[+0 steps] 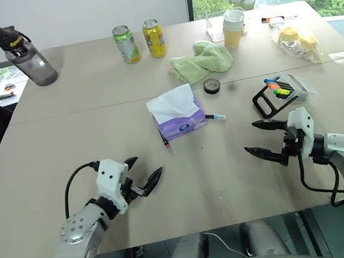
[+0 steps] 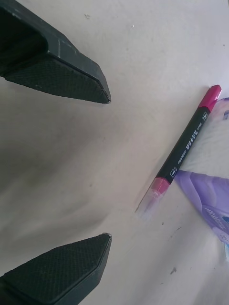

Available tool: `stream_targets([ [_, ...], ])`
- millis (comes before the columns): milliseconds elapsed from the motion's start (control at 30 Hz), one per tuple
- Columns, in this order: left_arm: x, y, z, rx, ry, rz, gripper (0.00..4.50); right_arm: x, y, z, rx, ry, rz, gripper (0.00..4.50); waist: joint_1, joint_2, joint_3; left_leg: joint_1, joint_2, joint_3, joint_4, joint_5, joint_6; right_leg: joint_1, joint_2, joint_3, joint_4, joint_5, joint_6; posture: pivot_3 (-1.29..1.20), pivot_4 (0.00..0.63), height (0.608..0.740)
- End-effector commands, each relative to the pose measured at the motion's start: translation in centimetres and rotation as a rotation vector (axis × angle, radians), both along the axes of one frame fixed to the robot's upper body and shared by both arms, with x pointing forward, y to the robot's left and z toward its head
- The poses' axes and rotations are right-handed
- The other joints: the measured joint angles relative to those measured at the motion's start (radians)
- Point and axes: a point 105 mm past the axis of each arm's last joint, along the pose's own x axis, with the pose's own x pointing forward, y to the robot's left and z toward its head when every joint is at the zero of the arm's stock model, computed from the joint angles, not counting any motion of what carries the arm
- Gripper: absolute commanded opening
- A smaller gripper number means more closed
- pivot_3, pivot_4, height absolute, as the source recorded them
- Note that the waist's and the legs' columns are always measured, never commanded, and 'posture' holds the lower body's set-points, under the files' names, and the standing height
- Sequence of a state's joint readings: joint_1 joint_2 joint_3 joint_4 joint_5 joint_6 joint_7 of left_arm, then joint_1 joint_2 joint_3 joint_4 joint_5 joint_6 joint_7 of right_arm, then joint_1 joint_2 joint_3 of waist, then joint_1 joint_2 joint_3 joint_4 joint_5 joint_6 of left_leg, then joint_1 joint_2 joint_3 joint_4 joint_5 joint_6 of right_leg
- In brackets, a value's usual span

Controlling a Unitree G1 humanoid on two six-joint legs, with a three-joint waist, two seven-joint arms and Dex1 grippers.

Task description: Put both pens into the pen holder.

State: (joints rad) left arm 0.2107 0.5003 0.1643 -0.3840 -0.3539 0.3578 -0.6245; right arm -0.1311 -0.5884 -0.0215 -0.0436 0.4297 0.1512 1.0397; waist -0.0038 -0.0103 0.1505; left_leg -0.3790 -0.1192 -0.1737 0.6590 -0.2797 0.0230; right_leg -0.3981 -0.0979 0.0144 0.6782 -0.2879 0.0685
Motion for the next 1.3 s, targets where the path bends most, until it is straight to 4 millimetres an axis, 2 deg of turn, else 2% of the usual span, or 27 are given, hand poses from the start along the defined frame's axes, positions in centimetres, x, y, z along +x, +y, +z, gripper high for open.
stream_targets([
  [33, -0.1, -0.2, 1.7, 0.002, -0.067, -0.009, 4.50, 0.0, 0.1, 1.4, 0.006, -0.042, 0.016, 4.43, 0.000, 0.000, 0.000, 0.000, 0.000, 0.000, 0.000, 0.000, 0.000, 0.000, 0.000, 0.000, 0.000, 0.000, 0.000, 0.00, 0.150, 0.740],
  [200, 0.1, -0.6, 2.3, -0.022, -0.087, -0.004, 4.50, 0.1, 0.3, 1.4, 0.000, -0.037, 0.024, 4.43, 0.001, 0.000, 0.000, 0.000, 0.000, 0.000, 0.000, 0.000, 0.000, 0.000, 0.000, 0.000, 0.000, 0.000, 0.000, 0.00, 0.150, 0.740],
  [667, 0.4, -1.8, 2.5, -0.010, -0.103, -0.043, 4.50, 0.1, 0.4, 1.6, 0.004, -0.043, 0.016, 4.43, 0.001, 0.000, 0.000, 0.000, 0.000, 0.000, 0.000, 0.000, 0.000, 0.000, 0.000, 0.000, 0.000, 0.000, 0.000, 0.00, 0.150, 0.740],
  [967, 3.2, -5.1, 4.4, -0.073, -0.171, -0.163, 4.50, -1.4, 1.4, 3.0, 0.045, -0.043, 0.107, 4.43, 0.015, 0.000, 0.000, 0.000, 0.000, 0.000, 0.000, 0.000, 0.000, 0.000, 0.000, 0.000, 0.000, 0.000, 0.000, 0.00, 0.150, 0.740],
  [1067, 4.8, -5.4, 4.8, -0.022, -0.228, -0.139, 4.50, -1.7, 1.9, 3.9, 0.065, -0.065, 0.117, 4.43, 0.015, 0.000, 0.000, 0.000, 0.000, 0.000, 0.000, 0.000, 0.000, 0.000, 0.000, -0.001, 0.000, 0.000, 0.000, 0.00, 0.150, 0.740],
  [1167, 5.1, -5.5, 5.1, -0.009, -0.265, -0.155, 4.50, -2.0, 2.1, 4.6, 0.080, -0.087, 0.112, 4.43, 0.015, 0.000, 0.000, 0.000, 0.000, 0.000, 0.000, 0.000, 0.000, 0.000, 0.000, 0.000, 0.000, 0.000, 0.000, 0.00, 0.150, 0.740],
  [1300, 5.8, -6.1, 4.3, 0.033, -0.273, -0.196, 4.50, -2.2, 2.0, 5.7, 0.115, -0.117, 0.080, 4.43, 0.018, 0.000, 0.000, -0.001, 0.000, 0.000, 0.000, 0.000, 0.000, 0.000, 0.000, -0.001, 0.000, 0.000, 0.000, 0.00, 0.150, 0.740],
])
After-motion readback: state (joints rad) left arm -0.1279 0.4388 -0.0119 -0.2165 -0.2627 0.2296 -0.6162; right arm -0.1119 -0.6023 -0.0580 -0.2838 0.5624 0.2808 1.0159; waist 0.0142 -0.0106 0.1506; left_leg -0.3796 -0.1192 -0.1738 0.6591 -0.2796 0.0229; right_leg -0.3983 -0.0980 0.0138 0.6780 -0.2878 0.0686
